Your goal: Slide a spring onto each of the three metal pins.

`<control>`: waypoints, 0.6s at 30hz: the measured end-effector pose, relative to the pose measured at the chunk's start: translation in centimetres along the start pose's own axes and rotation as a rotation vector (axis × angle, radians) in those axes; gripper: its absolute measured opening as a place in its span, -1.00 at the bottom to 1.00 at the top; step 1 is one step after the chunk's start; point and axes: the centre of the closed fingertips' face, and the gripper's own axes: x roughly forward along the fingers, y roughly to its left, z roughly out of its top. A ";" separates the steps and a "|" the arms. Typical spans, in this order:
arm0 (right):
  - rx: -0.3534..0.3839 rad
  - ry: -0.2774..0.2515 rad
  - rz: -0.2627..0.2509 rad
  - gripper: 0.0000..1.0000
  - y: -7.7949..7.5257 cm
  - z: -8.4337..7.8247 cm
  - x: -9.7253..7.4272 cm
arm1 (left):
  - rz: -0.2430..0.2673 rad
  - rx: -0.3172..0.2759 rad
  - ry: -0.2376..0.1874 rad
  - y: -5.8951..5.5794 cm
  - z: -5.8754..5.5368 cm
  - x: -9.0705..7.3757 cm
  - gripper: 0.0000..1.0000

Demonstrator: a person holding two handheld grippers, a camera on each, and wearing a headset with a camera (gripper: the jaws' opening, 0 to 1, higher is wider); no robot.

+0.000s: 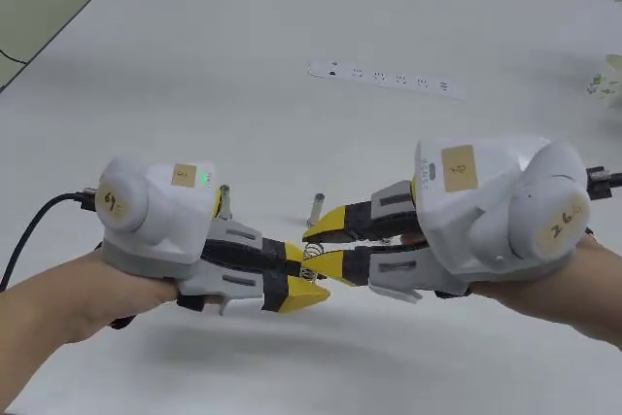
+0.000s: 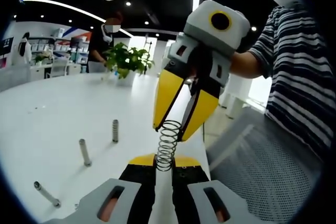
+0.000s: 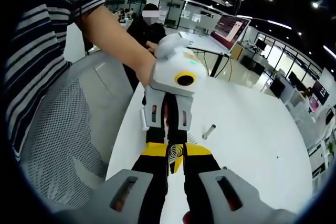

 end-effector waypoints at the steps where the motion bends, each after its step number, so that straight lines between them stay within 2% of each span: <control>1: -0.007 0.000 -0.003 -0.86 0.0 0.0 0.0 | 0.002 0.000 -0.001 0.1 0.0 0.0 -0.95; 2: -0.030 0.006 -0.008 -0.86 0.0 0.0 0.0 | 0.003 0.004 0.002 0.1 0.0 0.0 -0.95; 9: -0.070 0.020 -0.009 -0.86 -0.1 0.0 0.0 | 0.003 0.005 0.004 0.2 0.0 0.0 -0.95; 18: -0.079 0.028 -0.006 -0.86 -0.1 -0.1 0.0 | 0.006 -0.005 0.007 0.1 0.0 0.1 -0.94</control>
